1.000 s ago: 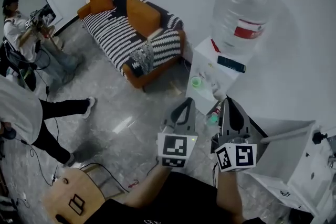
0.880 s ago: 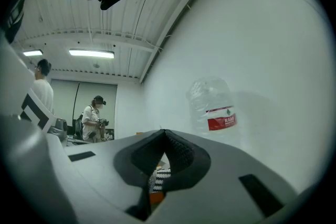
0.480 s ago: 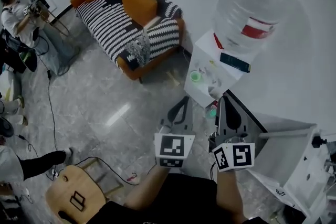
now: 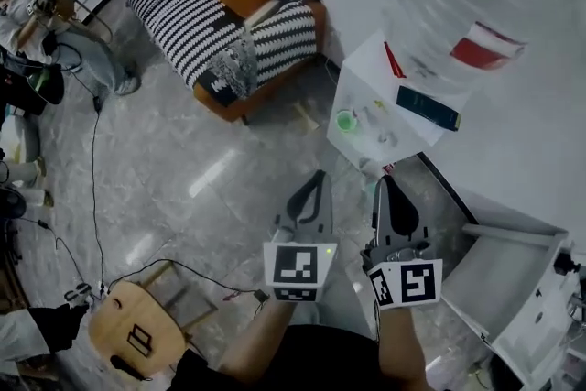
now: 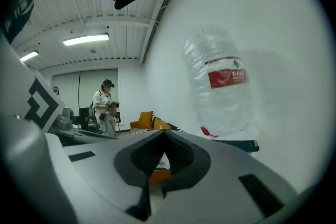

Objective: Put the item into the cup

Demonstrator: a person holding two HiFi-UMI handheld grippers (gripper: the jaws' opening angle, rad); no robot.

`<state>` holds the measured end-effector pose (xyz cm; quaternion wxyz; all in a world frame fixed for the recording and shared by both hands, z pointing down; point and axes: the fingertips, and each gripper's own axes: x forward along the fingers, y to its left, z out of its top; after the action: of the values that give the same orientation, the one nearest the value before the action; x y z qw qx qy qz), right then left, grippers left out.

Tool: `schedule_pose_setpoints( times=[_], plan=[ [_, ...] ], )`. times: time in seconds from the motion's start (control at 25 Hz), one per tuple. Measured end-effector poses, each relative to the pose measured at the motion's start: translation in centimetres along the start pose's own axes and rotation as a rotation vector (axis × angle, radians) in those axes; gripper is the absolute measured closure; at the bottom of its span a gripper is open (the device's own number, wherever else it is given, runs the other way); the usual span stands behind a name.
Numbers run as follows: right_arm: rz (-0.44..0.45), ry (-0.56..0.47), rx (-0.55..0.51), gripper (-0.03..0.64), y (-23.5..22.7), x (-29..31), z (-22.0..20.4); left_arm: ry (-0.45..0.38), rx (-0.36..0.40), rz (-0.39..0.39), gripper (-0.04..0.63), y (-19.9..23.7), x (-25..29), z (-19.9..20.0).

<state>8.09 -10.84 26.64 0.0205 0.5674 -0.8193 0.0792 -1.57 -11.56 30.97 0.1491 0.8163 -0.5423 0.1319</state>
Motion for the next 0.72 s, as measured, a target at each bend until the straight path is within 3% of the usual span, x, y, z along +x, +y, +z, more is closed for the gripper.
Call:
schedule_pose_setpoints(
  times=[0.36,0.72],
  plan=[
    [0.025,0.128,-0.002,0.607,-2.7,5.2,-9.5,0.13,-0.049,-0.015,0.581,0.8,5.9,-9.3],
    [0.028,0.136,0.042,0.607,-3.5,12.0,-17.8,0.181,-0.089,0.037,0.581,4.4,9.7,-16.4]
  ],
)
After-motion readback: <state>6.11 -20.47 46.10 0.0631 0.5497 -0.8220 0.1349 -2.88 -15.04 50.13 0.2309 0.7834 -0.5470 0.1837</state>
